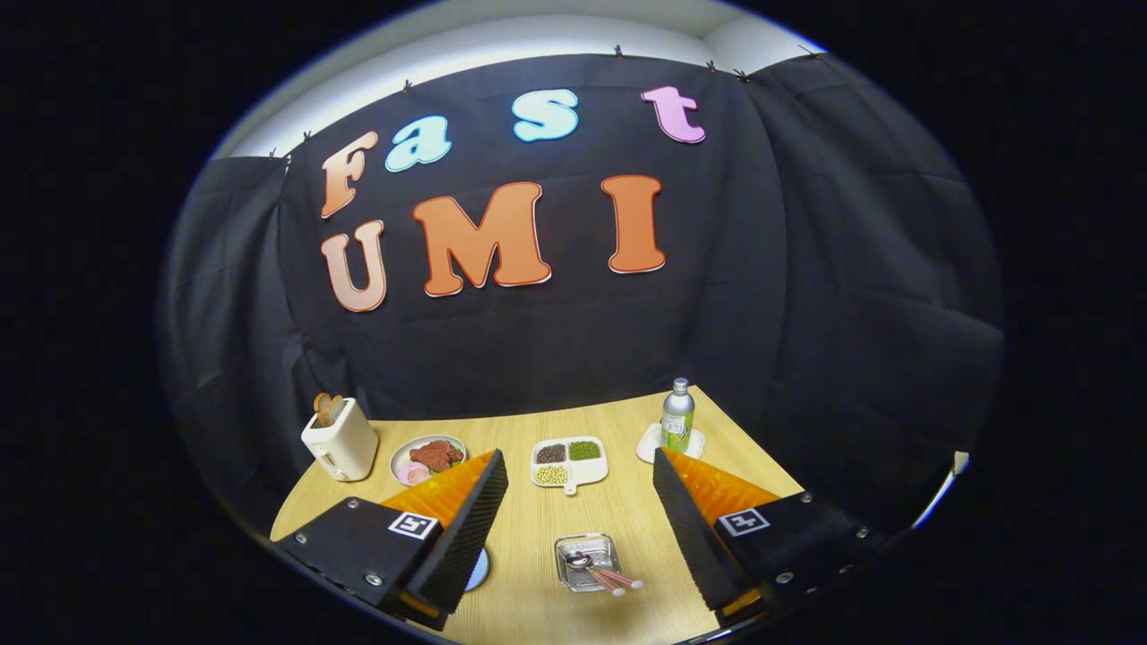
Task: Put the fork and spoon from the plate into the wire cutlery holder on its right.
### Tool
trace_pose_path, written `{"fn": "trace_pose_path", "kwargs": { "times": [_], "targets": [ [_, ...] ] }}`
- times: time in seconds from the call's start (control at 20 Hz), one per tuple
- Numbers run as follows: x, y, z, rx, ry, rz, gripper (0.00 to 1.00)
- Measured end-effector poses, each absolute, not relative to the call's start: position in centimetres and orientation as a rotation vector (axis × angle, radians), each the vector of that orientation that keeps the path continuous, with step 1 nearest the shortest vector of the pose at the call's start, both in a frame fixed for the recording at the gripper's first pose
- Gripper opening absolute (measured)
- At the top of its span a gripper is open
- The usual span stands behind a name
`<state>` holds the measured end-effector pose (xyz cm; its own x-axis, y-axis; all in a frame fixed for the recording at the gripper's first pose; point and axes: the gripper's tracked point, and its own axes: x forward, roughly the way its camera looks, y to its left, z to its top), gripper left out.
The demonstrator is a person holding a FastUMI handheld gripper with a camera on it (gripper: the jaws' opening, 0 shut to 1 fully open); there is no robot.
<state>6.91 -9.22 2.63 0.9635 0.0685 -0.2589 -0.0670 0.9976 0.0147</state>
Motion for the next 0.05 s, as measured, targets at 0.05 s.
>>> {"fn": "trace_pose_path", "kwargs": {
  "times": [0.05],
  "targets": [
    [6.97, -9.41, 2.80, 0.007, 0.257, 0.070, 0.97]
  ]
}}
